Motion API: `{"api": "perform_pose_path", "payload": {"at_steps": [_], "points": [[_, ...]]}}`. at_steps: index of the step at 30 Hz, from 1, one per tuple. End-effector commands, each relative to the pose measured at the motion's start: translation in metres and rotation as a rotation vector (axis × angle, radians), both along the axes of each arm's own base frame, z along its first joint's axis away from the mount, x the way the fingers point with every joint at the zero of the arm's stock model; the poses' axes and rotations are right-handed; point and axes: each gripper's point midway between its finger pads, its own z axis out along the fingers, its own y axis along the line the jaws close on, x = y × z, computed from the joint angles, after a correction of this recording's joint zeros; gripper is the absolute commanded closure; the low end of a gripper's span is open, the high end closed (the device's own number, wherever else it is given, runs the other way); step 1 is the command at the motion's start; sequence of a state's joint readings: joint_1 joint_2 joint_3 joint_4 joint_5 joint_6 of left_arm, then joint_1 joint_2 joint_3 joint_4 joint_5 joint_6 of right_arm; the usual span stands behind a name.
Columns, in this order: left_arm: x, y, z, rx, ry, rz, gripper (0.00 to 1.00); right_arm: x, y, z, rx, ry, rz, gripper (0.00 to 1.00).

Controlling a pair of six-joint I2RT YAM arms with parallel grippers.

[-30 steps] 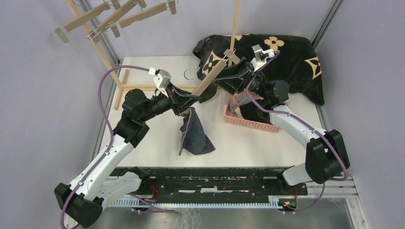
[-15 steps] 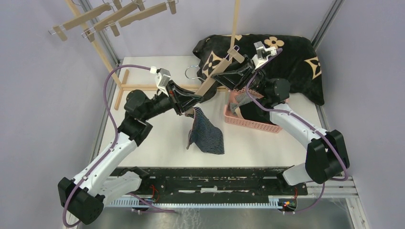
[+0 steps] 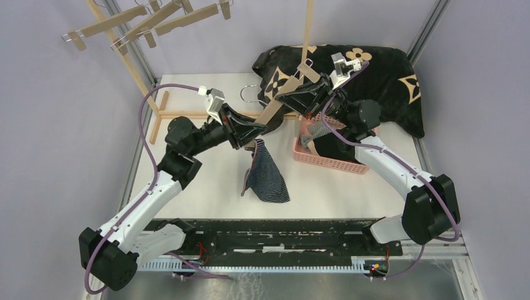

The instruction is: Remove the underwear clipped to the hanger

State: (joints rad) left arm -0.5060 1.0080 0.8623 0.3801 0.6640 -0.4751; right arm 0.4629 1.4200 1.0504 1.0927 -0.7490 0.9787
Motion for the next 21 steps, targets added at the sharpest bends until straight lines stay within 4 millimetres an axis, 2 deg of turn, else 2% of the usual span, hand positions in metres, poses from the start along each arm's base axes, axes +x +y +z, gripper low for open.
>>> {"api": "perform_pose_path", "payload": {"at_steps": [1,4,8,9,11,13,17,21], "points": [[-0.013,0.002,0.02,-0.05,-0.046,-0.024,0.63,-0.01,-0.005,0.019,0.006,-0.121,-0.069,0.99],[-0.013,0.006,0.016,-0.032,-0.06,0.006,0.57,-0.012,-0.007,0.021,0.01,-0.125,-0.078,0.99],[-0.008,0.015,0.004,0.011,-0.065,0.077,0.53,-0.016,-0.01,0.024,0.013,-0.134,-0.083,0.99],[-0.008,0.016,0.0,0.016,-0.064,0.084,0.5,-0.017,-0.011,0.025,0.014,-0.138,-0.085,0.99],[-0.011,0.018,-0.002,0.017,-0.072,0.086,0.38,-0.018,-0.012,0.026,0.012,-0.14,-0.09,0.99],[-0.017,0.019,-0.005,0.023,-0.084,0.065,0.32,-0.018,-0.013,0.026,0.011,-0.14,-0.096,0.99],[-0.023,0.021,-0.015,0.031,-0.083,0.059,0.31,-0.02,-0.014,0.028,0.016,-0.144,-0.1,0.99],[-0.017,0.023,-0.029,0.047,-0.06,0.092,0.31,-0.023,-0.015,0.031,0.026,-0.147,-0.09,0.99]]}}
